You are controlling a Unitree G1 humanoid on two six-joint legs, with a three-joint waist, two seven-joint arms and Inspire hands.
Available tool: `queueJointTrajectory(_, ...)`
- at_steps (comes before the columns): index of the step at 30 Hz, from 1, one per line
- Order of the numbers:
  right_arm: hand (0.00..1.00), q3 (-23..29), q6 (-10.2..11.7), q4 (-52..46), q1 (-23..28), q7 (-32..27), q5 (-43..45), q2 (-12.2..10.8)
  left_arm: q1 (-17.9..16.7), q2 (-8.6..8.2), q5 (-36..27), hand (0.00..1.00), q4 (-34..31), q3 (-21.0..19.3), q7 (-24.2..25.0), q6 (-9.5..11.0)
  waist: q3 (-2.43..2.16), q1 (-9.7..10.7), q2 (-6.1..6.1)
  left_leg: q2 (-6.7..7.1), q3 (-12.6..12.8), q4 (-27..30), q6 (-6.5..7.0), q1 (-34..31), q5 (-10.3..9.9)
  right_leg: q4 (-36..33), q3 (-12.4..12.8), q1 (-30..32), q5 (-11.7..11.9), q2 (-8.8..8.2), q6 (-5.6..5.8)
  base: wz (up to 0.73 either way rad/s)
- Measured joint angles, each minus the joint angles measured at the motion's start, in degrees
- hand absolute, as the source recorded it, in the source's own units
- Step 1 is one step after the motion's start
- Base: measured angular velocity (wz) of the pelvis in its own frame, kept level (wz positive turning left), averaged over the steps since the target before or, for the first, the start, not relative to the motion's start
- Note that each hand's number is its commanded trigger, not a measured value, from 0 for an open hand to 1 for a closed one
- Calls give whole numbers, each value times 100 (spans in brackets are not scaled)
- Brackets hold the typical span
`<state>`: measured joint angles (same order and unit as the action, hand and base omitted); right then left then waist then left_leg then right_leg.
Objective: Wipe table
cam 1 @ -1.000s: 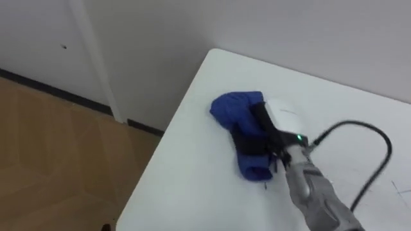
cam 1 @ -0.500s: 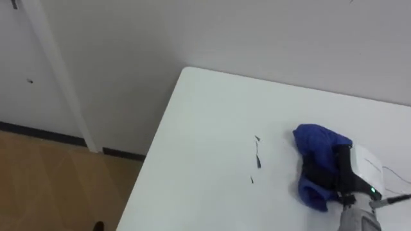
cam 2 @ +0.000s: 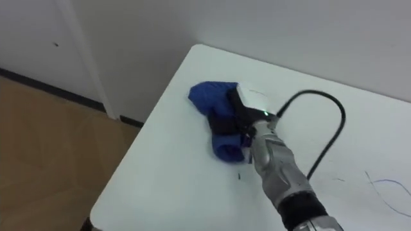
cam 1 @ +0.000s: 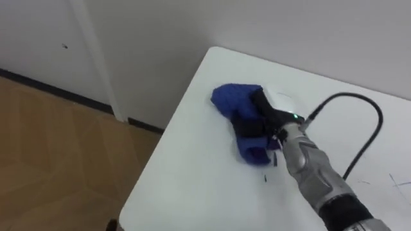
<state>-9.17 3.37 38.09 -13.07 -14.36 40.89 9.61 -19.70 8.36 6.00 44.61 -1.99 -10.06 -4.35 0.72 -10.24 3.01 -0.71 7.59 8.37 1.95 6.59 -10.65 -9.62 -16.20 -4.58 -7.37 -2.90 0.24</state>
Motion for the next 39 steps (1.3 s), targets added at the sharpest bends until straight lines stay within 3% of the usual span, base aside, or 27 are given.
queueJointTrajectory(3,100,880,670,5,1288,-934,-711,38,-132,35,615,0,8,-477,60,-5,-44,452,48,111,277,3,15,217,-9,-166,35,-174,-129,-171,171,14)
queueJointTrajectory(4,100,1027,714,5,1474,-1070,-839,61,-130,37,735,0,14,-566,61,-4,-56,502,50,132,339,9,19,243,-11,-243,41,-174,-160,-207,195,-9)
queueJointTrajectory(6,100,1345,731,102,1991,-1486,-1095,367,-44,25,1089,0,12,-794,59,-3,-94,577,-9,159,491,166,192,278,-126,-610,-4,-143,-276,-332,239,-25)
queueJointTrajectory(8,100,1424,683,360,2043,-1673,-1365,501,100,60,1118,0,14,-792,39,0,-112,566,-60,130,507,397,295,263,-306,-1087,-178,-31,-391,-461,318,-21)
queueJointTrajectory(10,100,1414,364,388,1865,-1699,-1478,486,276,49,1023,0,20,-682,-11,42,-110,514,-135,42,633,678,329,188,-528,-1956,-375,211,-568,-707,367,-20)
queueJointTrajectory(12,100,1170,-378,491,1321,-1749,-1458,291,487,93,987,0,102,-532,-113,262,-98,2,-191,-199,1034,1078,273,106,-767,-2857,-419,363,-788,-1296,352,-78)
queueJointTrajectory(13,100,1025,-559,539,1120,-1738,-1458,223,545,150,964,0,217,-467,-170,328,-93,-138,-203,-299,1106,1197,238,42,-831,-2921,-437,377,-794,-1417,357,-110)
queueJointTrajectory(14,100,666,-834,563,697,-1635,-1347,55,705,290,946,0,492,-342,-230,361,-88,-372,-211,-525,1113,1536,147,-225,-941,-2896,-449,393,-790,-1633,365,-107)
queueJointTrajectory(15,100,251,-933,581,213,-1441,-1238,-84,845,395,903,0,695,-215,-235,326,-77,-592,-221,-702,942,1857,68,-525,-1025,-2726,-450,457,-767,-1840,412,-103)
queueJointTrajectory(17,100,-195,-824,635,-539,-1090,-808,-345,861,485,857,0,706,-78,-186,275,-26,-723,-209,-874,516,2248,-54,-1046,-1083,-2123,-459,429,-662,-2004,574,-49)
queueJointTrajectory(18,100,-285,-595,624,-851,-935,-669,-364,941,491,836,0,704,38,-115,280,-14,-748,-205,-960,229,2388,-160,-1442,-1021,-1647,-502,324,-531,-2038,666,22)
queueJointTrajectory(19,100,-297,-530,613,-948,-880,-669,-361,958,490,801,0,705,77,-65,285,-14,-756,-188,-967,92,2396,-216,-1584,-956,-1445,-523,277,-451,-2073,706,73)
queueJointTrajectory(22,100,-286,-409,621,-867,-822,-646,-290,791,570,579,0,649,54,77,184,-6,-743,-47,-1105,-269,2353,-526,-1803,-702,-812,-565,139,-23,-2048,692,70)
queueJointTrajectory(24,100,-86,-229,546,-487,-836,-630,-260,634,614,341,0,603,-154,98,167,-1,-599,23,-1285,-592,2235,-852,-1771,-553,-571,-717,130,79,-1743,737,61)
queueJointTrajectory(25,100,28,-132,407,-198,-855,-509,-223,536,674,188,0,604,-345,93,167,23,-427,63,-1461,-738,2147,-1107,-1740,-438,-618,-899,203,137,-1509,854,81)
queueJointTrajectory(26,100,221,-20,293,158,-917,-372,-181,421,645,111,0,593,-471,76,137,-54,-254,37,-1722,-705,2106,-1234,-1707,-277,-939,-1078,152,-201,-1349,1013,91)
queueJointTrajectory(27,100,458,26,82,585,-997,-226,-82,338,555,91,0,585,-466,75,132,-94,-182,8,-1890,-464,2096,-1026,-1638,-114,-1091,-1252,75,-455,-1225,800,75)
queueJointTrajectory(28,100,555,31,-42,755,-999,-198,-32,303,498,91,0,582,-460,75,132,-90,-143,3,-1861,-291,2181,-991,-1599,-104,-1101,-1328,30,-519,-1190,692,53)
queueJointTrajectory(29,100,638,28,-151,926,-976,-193,39,249,394,91,0,577,-455,74,132,-65,-46,-17,-1745,63,2372,-891,-1561,-164,-1078,-1433,-32,-586,-1105,566,32)
queueJointTrajectory(30,100,666,18,-167,933,-914,-202,76,248,302,94,0,577,-448,70,129,-56,28,-28,-1523,248,2440,-719,-1496,-266,-1026,-1469,-51,-591,-1042,452,19)
queueJointTrajectory(31,100,662,10,-180,907,-840,-198,102,269,248,93,0,578,-455,69,133,-52,12,-53,-1408,305,2426,-636,-1442,-318,-984,-1436,-44,-589,-999,334,-24)
queueJointTrajectory(32,100,569,-36,-229,781,-653,-188,133,342,157,84,0,580,-444,67,150,-4,-122,-102,-1130,408,2363,-513,-1279,-415,-966,-1317,-2,-581,-954,175,-64)
queueJointTrajectory(33,100,405,-191,-305,611,-464,-186,140,416,84,25,0,578,-413,69,161,7,-302,-158,-836,512,2175,-397,-1154,-489,-952,-1132,97,-566,-888,61,-74)
queueJointTrajectory(34,100,309,-294,-382,541,-373,-182,141,459,59,-4,0,574,-390,67,169,4,-393,-179,-697,511,1997,-382,-1097,-494,-941,-1044,168,-553,-850,36,-81)
queueJointTrajectory(35,100,77,-500,-560,372,-164,-32,144,531,3,-104,0,571,-383,55,178,-5,-589,-191,-474,505,1548,-211,-946,-464,-932,-876,318,-527,-774,-85,-91)
queueJointTrajectory(36,100,-247,-669,-694,109,73,208,131,566,-6,-163,0,575,-382,40,174,16,-782,-157,-400,465,1212,-224,-825,-291,-900,-663,483,-481,-691,-253,-93)
queueJointTrajectory(39,100,-712,-686,-775,-360,377,492,-21,459,-63,-216,0,314,-385,17,-18,20,-852,-174,-396,309,821,-311,-741,-117,-613,-387,563,-383,-441,-502,-45)
